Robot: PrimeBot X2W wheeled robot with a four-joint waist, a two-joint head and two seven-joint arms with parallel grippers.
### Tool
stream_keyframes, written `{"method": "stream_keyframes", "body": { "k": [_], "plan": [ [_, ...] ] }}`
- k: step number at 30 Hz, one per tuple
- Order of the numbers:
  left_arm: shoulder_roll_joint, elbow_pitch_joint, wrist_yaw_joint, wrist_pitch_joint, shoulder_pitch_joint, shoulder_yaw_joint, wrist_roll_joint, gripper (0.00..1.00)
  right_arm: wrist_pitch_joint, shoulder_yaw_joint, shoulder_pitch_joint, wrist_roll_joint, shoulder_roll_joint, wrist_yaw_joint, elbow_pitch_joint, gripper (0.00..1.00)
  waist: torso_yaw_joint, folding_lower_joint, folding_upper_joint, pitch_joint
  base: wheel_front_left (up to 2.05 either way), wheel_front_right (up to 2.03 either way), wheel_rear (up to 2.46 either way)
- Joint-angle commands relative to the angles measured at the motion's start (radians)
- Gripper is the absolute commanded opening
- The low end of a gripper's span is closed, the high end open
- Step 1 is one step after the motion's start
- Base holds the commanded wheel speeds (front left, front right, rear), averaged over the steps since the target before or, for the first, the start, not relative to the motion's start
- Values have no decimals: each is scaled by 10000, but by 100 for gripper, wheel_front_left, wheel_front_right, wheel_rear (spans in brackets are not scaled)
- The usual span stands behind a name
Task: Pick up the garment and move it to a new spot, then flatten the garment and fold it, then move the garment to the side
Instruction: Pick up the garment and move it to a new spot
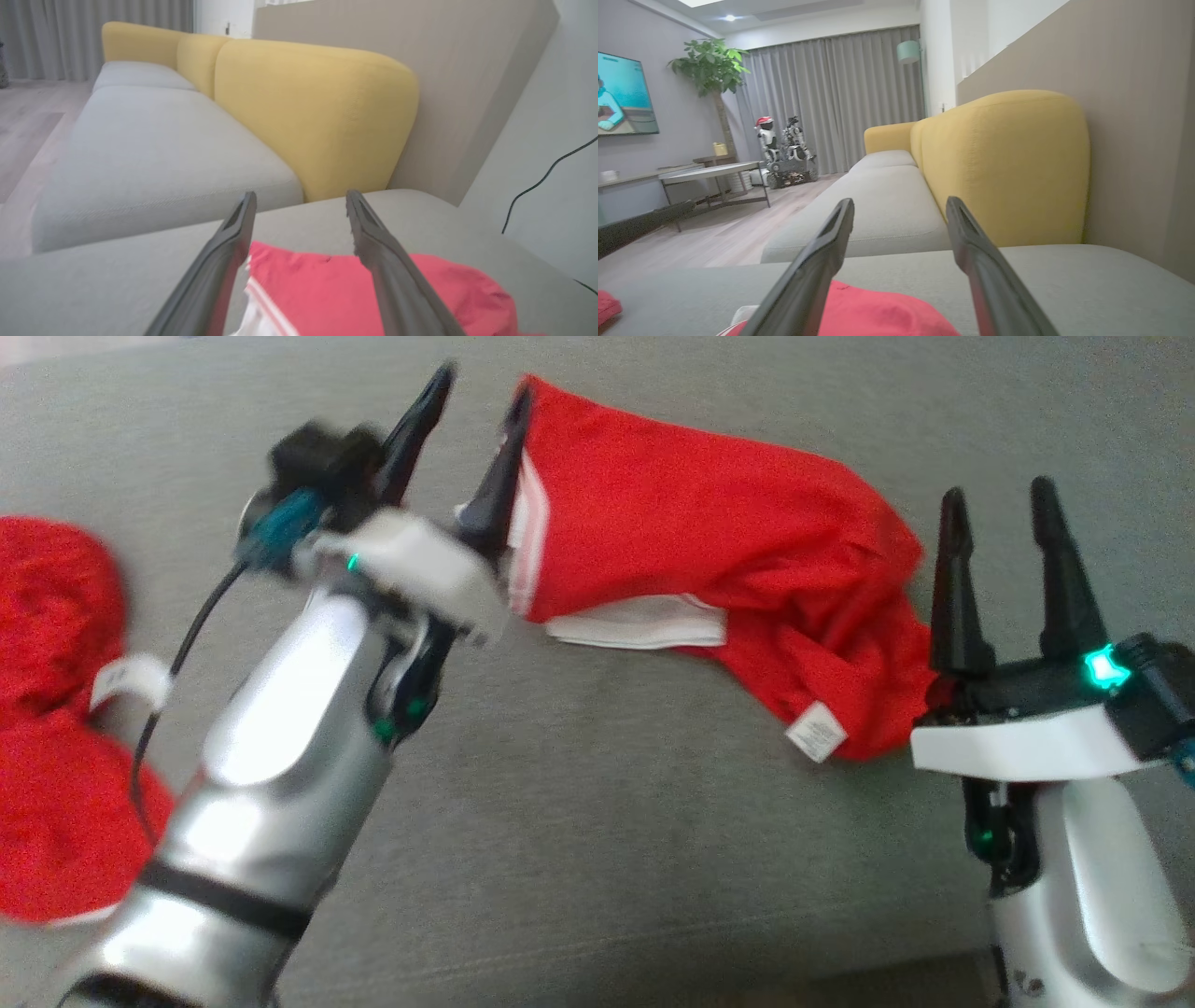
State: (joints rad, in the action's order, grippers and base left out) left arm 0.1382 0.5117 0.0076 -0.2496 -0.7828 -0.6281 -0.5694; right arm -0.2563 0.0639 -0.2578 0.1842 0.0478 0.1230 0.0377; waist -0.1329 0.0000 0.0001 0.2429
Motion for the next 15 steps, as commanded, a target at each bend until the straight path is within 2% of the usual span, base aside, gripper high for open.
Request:
{"method": "stream_keyframes", "body": {
  "k": [1, 7, 15],
  "plan": [
    [390, -301, -82, -103, 338, 441, -119, 100, -55, 260, -31, -162, 24, 77, -168, 100, 1036, 0, -1, -580, 0, 0, 0],
    [872, -1267, -106, -118, 2372, 1316, 84, 100, -55, 153, 434, -497, 24, 77, 308, 100, 2109, 0, -1, -1086, 0, 0, 0],
    [592, -2550, -262, -120, 4801, 2402, 939, 100, -55, 168, 977, -827, 24, 77, 784, 100, 2602, 0, -1, -1523, 0, 0, 0]
  ]
}}
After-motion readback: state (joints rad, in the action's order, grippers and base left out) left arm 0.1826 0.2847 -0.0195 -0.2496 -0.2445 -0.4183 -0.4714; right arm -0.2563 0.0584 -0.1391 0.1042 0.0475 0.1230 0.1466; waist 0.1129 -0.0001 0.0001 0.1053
